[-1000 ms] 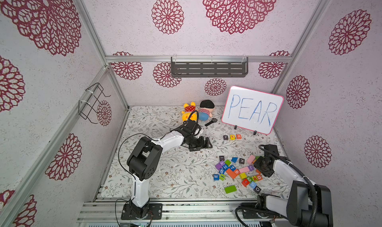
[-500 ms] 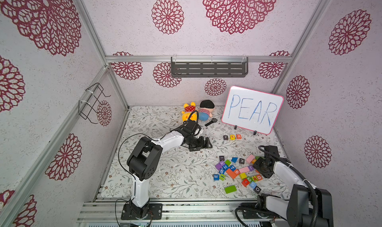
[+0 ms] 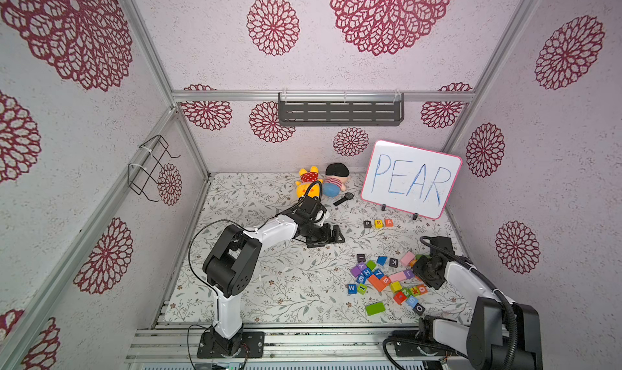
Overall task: Spell the uppercase word “pear” with letter blocks
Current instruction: Pick up the letter block from the center of the board.
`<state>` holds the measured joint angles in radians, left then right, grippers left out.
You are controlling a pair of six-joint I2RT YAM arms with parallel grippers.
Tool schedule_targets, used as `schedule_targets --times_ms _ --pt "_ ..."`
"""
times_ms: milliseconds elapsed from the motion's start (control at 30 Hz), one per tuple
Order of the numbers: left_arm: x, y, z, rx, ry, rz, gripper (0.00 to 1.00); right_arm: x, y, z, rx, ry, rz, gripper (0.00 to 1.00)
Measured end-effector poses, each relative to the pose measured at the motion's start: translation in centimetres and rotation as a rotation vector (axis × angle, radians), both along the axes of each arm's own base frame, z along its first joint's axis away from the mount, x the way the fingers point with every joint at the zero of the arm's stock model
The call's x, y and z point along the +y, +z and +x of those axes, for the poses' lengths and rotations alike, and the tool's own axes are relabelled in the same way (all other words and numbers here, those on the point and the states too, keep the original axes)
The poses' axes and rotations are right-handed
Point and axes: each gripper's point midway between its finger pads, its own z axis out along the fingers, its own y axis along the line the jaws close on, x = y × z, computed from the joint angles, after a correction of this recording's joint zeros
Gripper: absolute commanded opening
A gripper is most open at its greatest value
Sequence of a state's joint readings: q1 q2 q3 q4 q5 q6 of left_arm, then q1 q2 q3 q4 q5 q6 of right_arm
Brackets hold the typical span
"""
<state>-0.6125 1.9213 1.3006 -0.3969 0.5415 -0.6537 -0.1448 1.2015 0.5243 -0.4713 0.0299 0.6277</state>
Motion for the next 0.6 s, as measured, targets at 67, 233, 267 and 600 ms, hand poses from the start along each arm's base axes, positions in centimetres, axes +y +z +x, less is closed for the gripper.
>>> schedule_targets --times_ms 67,233,267,600 --pt "0.1 0.1 0.1 -0.006 -0.003 0.000 0.98 0.0 0.0 0.2 0.002 0.001 0.000 0.31" --pt "0.1 0.6 0.4 -0.020 -0.005 -0.003 0.98 -0.1 0.4 0.2 0.008 0.004 -0.003 0.31" --pt "0.0 0.8 0.6 -0.026 -0.005 -0.006 0.98 -0.1 0.6 0.2 0.004 0.003 -0.005 0.31" --pt "-0.6 3.3 2.2 -0.061 0.017 -0.016 0.98 -0.7 5.9 2.2 -0.126 -0.005 -0.039 0.29"
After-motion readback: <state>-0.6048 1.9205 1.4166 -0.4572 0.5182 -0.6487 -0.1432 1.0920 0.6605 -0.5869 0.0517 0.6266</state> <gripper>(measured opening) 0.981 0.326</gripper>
